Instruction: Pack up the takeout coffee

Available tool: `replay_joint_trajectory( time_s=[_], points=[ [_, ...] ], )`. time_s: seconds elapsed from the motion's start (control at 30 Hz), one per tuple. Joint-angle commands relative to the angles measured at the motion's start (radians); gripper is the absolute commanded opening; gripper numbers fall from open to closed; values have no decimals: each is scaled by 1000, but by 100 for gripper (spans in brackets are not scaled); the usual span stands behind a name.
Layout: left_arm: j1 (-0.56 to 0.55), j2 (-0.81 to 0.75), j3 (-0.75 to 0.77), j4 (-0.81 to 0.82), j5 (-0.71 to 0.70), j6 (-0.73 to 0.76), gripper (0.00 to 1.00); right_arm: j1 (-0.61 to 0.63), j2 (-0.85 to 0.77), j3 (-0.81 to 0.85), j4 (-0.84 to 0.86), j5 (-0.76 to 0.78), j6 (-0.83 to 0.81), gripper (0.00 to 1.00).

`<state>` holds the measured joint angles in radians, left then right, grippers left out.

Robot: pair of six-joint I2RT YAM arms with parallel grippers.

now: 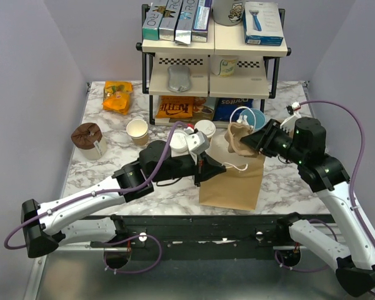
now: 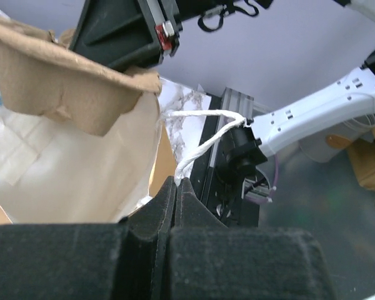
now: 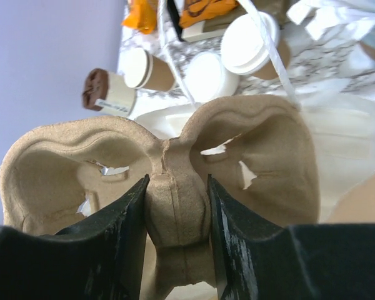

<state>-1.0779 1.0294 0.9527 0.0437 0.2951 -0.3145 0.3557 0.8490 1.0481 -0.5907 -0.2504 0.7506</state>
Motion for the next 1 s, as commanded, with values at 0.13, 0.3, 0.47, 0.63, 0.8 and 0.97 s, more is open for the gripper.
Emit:
replay_joint_trajectory(
  time_s=[0.13, 0.3, 0.47, 0.63, 0.8, 0.97],
  points=[
    [-111, 83, 77, 44, -235, -26, 0, 48, 22, 29, -116, 152, -92, 46],
    [-131, 90, 73, 47, -287, -34, 0, 62, 7, 58, -201, 126, -123, 46],
    [-136, 103, 81, 42, -295, -20, 12, 62, -40, 79, -296, 71, -134, 46],
    [-137, 45, 55, 33, -284, -17, 41, 62, -97, 44, -345, 88, -138, 44],
    [-137, -54, 18, 15, -364, -40, 79, 62, -148, 12, -343, 88, -120, 44],
    [-137, -140, -19, 15, -414, -49, 99, 62, -156, 7, -351, 91, -132, 44]
  ],
)
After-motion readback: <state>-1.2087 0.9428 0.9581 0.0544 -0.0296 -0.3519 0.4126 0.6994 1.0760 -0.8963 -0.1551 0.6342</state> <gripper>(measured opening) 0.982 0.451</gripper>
